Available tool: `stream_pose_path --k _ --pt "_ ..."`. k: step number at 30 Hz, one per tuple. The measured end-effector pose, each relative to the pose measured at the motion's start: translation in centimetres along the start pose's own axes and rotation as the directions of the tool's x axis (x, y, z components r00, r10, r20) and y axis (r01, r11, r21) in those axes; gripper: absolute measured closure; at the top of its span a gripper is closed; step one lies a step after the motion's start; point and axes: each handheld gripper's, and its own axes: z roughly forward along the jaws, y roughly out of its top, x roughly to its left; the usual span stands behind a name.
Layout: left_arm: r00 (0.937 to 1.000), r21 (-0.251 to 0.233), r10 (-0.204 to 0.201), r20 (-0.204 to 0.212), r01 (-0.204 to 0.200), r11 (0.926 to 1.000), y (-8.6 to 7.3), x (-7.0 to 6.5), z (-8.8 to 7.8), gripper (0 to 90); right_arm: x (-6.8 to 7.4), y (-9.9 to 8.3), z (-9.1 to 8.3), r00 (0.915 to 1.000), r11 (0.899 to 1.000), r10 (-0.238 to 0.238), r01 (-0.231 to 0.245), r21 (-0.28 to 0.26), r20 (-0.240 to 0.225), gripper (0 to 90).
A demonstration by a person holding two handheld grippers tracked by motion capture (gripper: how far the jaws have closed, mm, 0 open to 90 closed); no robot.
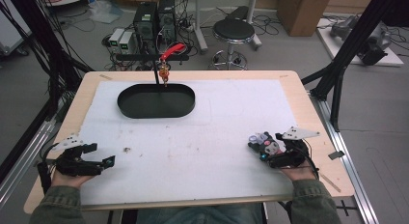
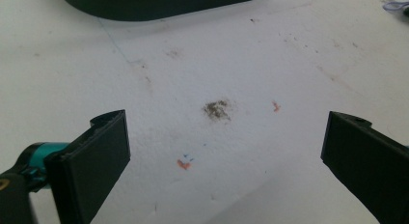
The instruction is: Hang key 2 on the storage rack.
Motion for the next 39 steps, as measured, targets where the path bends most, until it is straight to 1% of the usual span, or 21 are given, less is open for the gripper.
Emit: stream_pose_path --k 4,6,9,10,12,13,15,17,18,19,20,21,22,23,24,25,26,28,31,34,39 --pt "0.9998 -0.001 -0.018 -0.004 0.018 0.9998 -0.3 0.3 0.0 3.7 0.1 -0.1 0.8 0.9999 0.998 -0.011 0.012 0.061 -0.007 0.7" --pt "0.9998 0.01 -0.017 -0.002 0.017 0.9998 -0.3 0.4 0.1 3.7 0.1 -0.1 1.1 0.9997 0.996 -0.023 0.022 0.087 0.011 0.7" --pt "0.9999 0.028 -0.011 0.007 0.011 0.9995 -0.4 0.4 0.4 3.7 -0.1 -0.2 1.3 0.9994 0.994 -0.01 0.006 0.112 0.033 0.7" --pt "0.9998 0.027 -0.015 0.011 0.014 0.9995 -0.4 0.3 0.5 3.7 -0.2 -0.3 1.4 0.9988 0.992 -0.01 0.004 0.126 0.047 0.7" --pt "0.9998 0.031 -0.011 0.017 0.01 0.9995 -0.4 0.3 0.5 3.7 -0.3 -0.4 1.8 0.9971 0.987 -0.004 -0.008 0.159 0.076 0.7" --pt "0.9998 0.032 -0.009 0.019 0.008 0.9995 -0.4 0.2 0.6 3.7 -0.4 -0.4 1.9 0.9963 0.985 -0.009 -0.006 0.172 0.085 0.7" --pt "0.9997 0.037 -0.007 0.023 0.006 0.9993 -0.4 0.3 0.6 3.7 -0.5 -0.5 2.1 0.9946 0.98 0.005 -0.026 0.199 0.103 0.8" --pt "0.9996 0.045 -0.006 0.026 0.005 0.999 -0.4 0.3 0.7 3.7 -0.6 -0.7 2.5 0.9929 0.968 0.018 -0.047 0.247 0.118 0.9" --pt "0.9996 0.042 -0.01 0.025 0.009 0.9991 -0.5 0.3 0.8 3.7 -0.7 -0.8 2.7 0.9914 0.962 0.013 -0.048 0.27 0.13 2.7" --pt "0.9996 0.043 -0.01 0.025 0.009 0.999 -0.5 0.3 0.8 3.7 -0.8 -0.8 2.8 0.9913 0.958 0.016 -0.052 0.283 0.131 4.1" --pt "0.9996 0.044 -0.007 0.028 0.006 0.999 -0.4 0.3 0.7 3.7 -0.9 -0.8 2.7 0.9913 0.957 0.026 -0.061 0.282 0.129 5.3" --pt "0.9996 0.043 -0.006 0.029 0.005 0.999 -0.4 0.3 0.7 3.7 -0.8 -0.8 2.6 0.9894 0.959 0.022 -0.061 0.275 0.144 8.3" --pt "0.9995 0.042 -0.006 0.031 0.005 0.9991 -0.4 0.3 0.7 3.7 -0.8 -0.7 2.5 0.9899 0.961 0.019 -0.057 0.272 0.14 17.5" --pt "0.9995 0.04 -0.01 0.031 0.009 0.9992 -0.4 0.3 0.8 3.7 -0.8 -0.7 2.3 0.9927 0.964 0.03 -0.06 0.258 0.117 27.9" --pt "0.9994 0.041 -0.008 0.033 0.006 0.9991 -0.4 0.3 0.8 3.7 -0.7 -0.6 2.1 0.9945 0.966 0.034 -0.058 0.253 0.099 29.3" --pt "0.9994 0.043 -0.008 0.034 0.006 0.999 -0.4 0.2 0.8 3.7 -0.5 -0.5 2.2 0.9938 0.964 0.018 -0.047 0.262 0.11 31.3" --pt "0.9993 0.044 -0.007 0.037 0.005 0.999 -0.4 0.2 0.9 3.7 -0.3 -0.4 2.1 0.9929 0.963 -0.005 -0.027 0.269 0.119 32.4" --pt "0.9991 0.045 -0.005 0.041 0.003 0.999 -0.4 0.3 0.9 3.7 0.1 -0.3 2.1 0.9906 0.961 -0.029 -0.009 0.276 0.134 33.4" --pt "0.9989 0.038 -0.007 0.047 0.005 0.9993 -0.4 0.3 0.9 3.7 0.1 -0.3 2.1 0.9904 0.961 -0.03 -0.009 0.276 0.135 33.5" --pt "0.9987 0.035 -0.006 0.05 0.004 0.9994 -0.3 0.3 0.8 3.7 0.0 -0.2 1.9 0.99 0.964 -0.02 -0.017 0.264 0.14 33.5" --pt "0.9985 0.031 -0.006 0.054 0.004 0.9995 -0.3 0.4 0.9 3.7 0.1 -0.1 1.7 0.989 0.968 -0.021 -0.017 0.25 0.147 33.4"
